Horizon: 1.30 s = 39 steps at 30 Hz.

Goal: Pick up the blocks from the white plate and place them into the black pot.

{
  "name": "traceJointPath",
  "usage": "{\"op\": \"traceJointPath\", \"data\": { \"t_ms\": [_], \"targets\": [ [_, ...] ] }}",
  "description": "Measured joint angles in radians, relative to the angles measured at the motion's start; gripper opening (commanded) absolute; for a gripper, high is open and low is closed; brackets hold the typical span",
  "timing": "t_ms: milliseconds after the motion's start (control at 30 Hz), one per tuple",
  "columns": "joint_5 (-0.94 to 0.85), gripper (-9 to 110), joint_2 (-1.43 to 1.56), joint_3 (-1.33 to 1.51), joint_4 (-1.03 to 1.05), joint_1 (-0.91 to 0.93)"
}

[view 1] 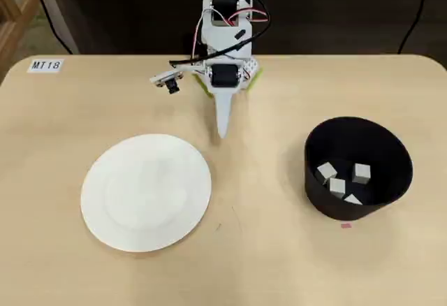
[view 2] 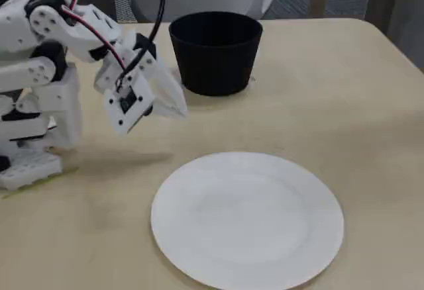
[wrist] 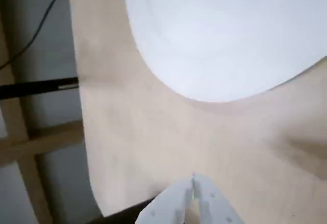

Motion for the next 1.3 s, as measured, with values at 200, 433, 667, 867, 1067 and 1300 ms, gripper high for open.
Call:
{"op": "traceJointPath", "data": {
  "t_ms": [200, 433, 667, 867, 1067, 1300],
  "targets": [
    [-0.015, -2, 0.002, 0.032, -0.009, 0.002],
    [-0.015, -2, 0.000, 0.032, -0.009, 0.002],
    [-0.018, -2, 0.000, 0.032, -0.009, 0.002],
    [-0.018, -2, 0.000, 0.032, -0.009, 0.002],
    [-0.018, -2, 0.000, 0.032, -0.009, 0.002],
    [-0.018, -2, 0.000, 0.032, -0.009, 0.002]
  ]
}}
